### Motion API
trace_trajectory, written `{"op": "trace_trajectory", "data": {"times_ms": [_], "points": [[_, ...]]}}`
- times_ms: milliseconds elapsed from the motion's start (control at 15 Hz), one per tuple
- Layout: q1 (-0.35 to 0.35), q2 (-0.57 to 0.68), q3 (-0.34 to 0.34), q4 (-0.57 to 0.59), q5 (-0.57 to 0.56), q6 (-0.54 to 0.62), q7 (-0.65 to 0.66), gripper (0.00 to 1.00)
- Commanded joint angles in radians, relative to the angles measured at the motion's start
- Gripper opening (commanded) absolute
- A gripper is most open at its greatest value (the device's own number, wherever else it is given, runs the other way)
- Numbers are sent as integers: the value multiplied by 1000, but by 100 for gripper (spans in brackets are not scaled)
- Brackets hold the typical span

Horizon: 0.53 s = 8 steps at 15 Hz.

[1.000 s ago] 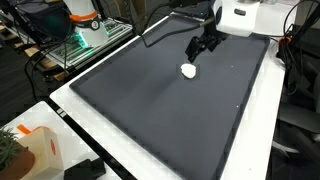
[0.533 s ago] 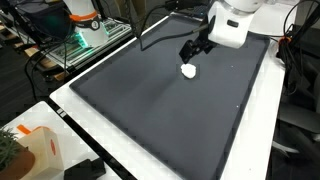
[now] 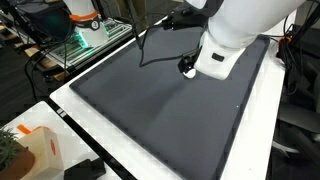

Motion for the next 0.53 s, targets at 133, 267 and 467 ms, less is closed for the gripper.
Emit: {"op": "trace_trajectory", "data": {"times_ms": [133, 267, 467], "points": [[-3, 33, -10, 38, 9, -4, 41, 100], [-3, 50, -12, 56, 12, -6, 61, 100], [-19, 76, -9, 82, 39, -33, 100, 100]]}}
